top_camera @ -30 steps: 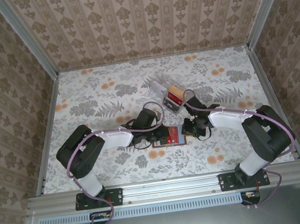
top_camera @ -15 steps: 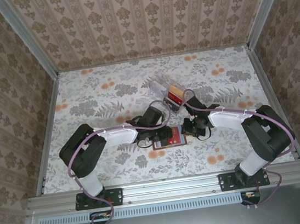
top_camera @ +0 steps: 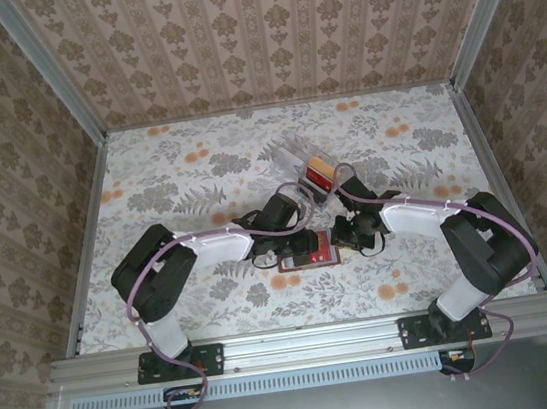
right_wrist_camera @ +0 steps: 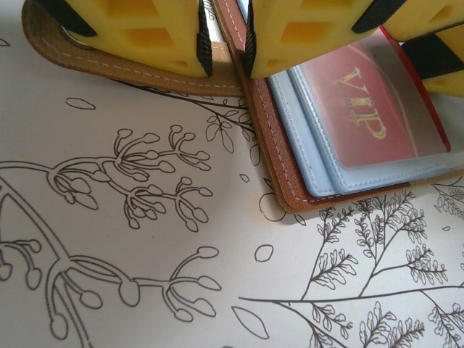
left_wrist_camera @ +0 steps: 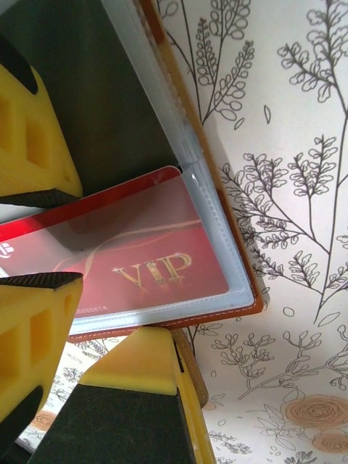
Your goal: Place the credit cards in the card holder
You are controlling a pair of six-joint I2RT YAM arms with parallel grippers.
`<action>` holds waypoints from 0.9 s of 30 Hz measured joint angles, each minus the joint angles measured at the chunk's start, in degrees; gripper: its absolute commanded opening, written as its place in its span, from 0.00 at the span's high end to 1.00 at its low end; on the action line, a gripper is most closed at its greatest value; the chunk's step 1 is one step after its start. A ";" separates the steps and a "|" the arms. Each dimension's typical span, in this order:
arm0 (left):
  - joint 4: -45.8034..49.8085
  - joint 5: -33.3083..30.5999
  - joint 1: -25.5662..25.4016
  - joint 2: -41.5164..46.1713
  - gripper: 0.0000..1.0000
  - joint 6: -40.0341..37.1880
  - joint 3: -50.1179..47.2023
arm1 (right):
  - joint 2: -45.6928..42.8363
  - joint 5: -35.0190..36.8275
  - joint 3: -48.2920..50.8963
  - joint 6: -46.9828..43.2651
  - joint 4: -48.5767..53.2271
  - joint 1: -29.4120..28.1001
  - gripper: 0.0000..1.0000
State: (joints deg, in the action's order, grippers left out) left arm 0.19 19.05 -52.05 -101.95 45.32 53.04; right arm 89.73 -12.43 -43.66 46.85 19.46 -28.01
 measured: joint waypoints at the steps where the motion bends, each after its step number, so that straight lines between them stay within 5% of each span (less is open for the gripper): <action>1: -0.15 0.17 0.02 -0.07 0.68 0.00 0.00 | 0.02 0.00 0.00 0.00 0.00 0.00 0.75; 27: 4.20 -6.12 -0.17 3.89 0.54 0.02 -2.05 | 0.02 0.48 -0.02 0.02 -0.02 -0.17 0.75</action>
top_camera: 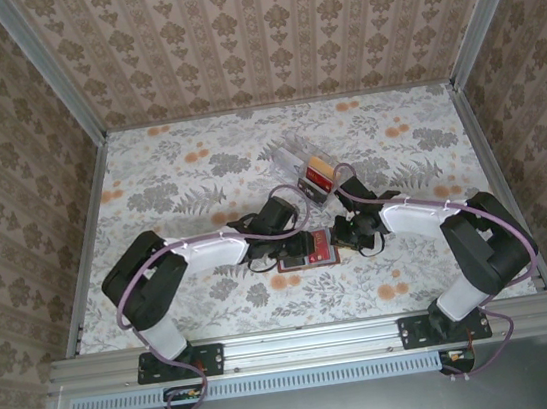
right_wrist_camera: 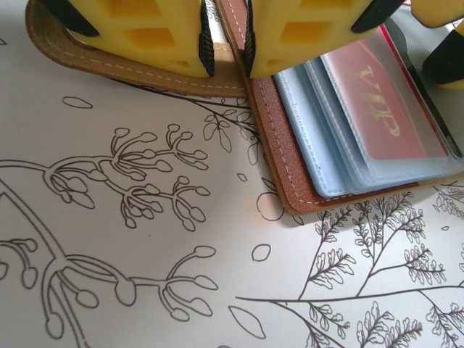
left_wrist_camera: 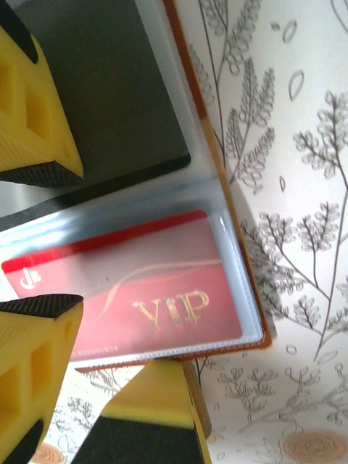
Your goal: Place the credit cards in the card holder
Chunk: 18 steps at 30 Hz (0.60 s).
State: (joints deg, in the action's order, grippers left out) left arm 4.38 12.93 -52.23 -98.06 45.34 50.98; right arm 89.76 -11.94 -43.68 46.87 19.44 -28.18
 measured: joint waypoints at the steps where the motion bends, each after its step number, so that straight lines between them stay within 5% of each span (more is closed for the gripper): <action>1: 0.39 -0.22 0.09 0.00 0.53 -0.04 0.00 | 0.00 0.00 0.00 0.00 0.02 0.00 0.75; 18: 4.04 -1.73 0.37 5.25 0.46 -2.51 0.28 | -3.23 0.07 -1.62 -1.09 2.86 -0.17 0.61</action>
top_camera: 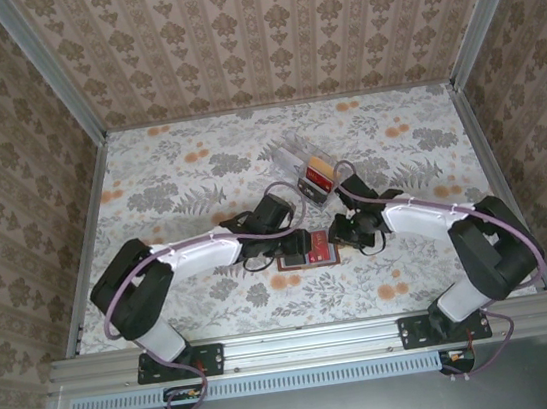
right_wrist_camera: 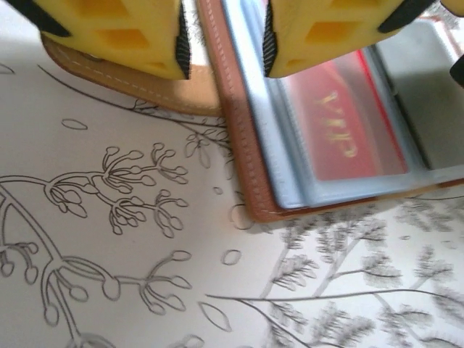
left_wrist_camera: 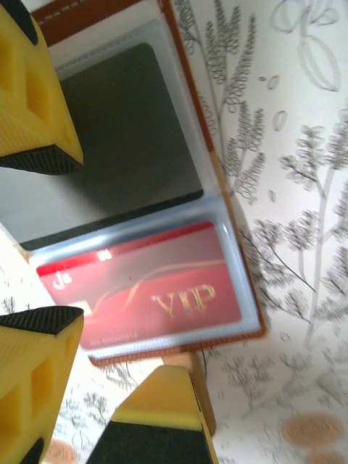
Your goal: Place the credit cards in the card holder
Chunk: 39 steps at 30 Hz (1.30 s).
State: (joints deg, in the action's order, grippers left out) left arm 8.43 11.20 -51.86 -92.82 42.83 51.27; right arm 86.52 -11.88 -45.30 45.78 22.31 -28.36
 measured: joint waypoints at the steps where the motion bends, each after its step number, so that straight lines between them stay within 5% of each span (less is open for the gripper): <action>1: -0.02 -0.13 0.22 0.90 0.46 -0.02 0.00 | -0.81 0.15 -1.07 -0.55 0.94 0.09 0.60; 12: -0.26 -2.54 5.68 6.25 0.40 0.04 -0.15 | -1.49 6.14 -18.75 -10.43 10.67 1.55 0.57; 29: -3.91 -2.73 13.33 8.96 0.30 2.64 -4.11 | 20.33 24.98 -49.51 -27.17 25.81 2.36 0.49; 39: -5.01 -2.01 13.38 8.92 0.30 3.04 -4.11 | 27.63 11.39 -54.45 -27.61 25.05 11.15 0.38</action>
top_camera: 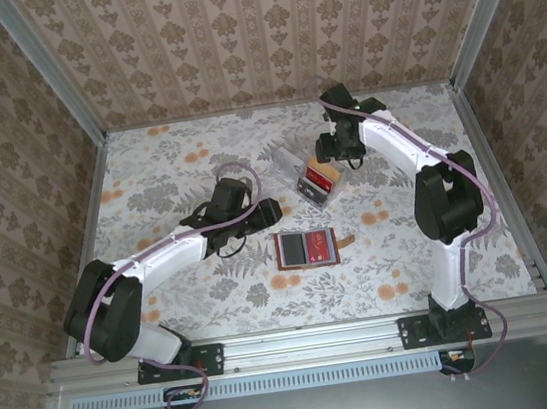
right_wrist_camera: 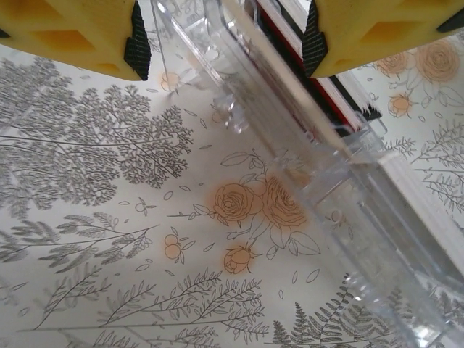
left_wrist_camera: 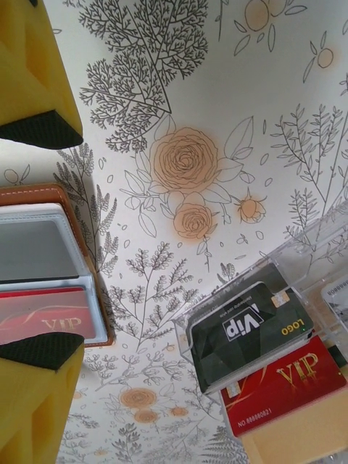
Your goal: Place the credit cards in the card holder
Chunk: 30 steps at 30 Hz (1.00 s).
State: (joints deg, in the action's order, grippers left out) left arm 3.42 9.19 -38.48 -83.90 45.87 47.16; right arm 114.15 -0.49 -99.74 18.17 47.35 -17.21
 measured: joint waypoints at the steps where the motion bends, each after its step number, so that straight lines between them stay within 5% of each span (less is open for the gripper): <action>1: -0.11 0.02 0.00 0.00 0.30 0.07 0.00 | 0.66 -1.79 -0.04 0.20 -0.11 0.79 0.38; 11: -0.48 0.24 0.00 -0.26 0.30 0.74 0.00 | 1.03 -17.20 5.42 2.86 -5.40 2.43 0.41; 19: -0.68 0.98 0.00 -0.85 0.30 0.90 0.00 | -4.22 -22.88 13.35 4.55 -7.72 1.25 0.41; 23: -0.94 1.27 0.00 -0.90 0.30 0.90 0.00 | -5.97 -20.55 12.90 4.07 -6.40 -0.57 0.41; 30: -0.94 1.51 0.00 -0.90 0.30 0.90 0.00 | -5.11 -2.58 5.22 0.13 1.88 -5.51 0.41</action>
State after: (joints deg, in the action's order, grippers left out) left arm 2.48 10.70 -38.48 -84.79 46.76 47.16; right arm 109.03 -3.07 -94.52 18.31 49.23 -22.72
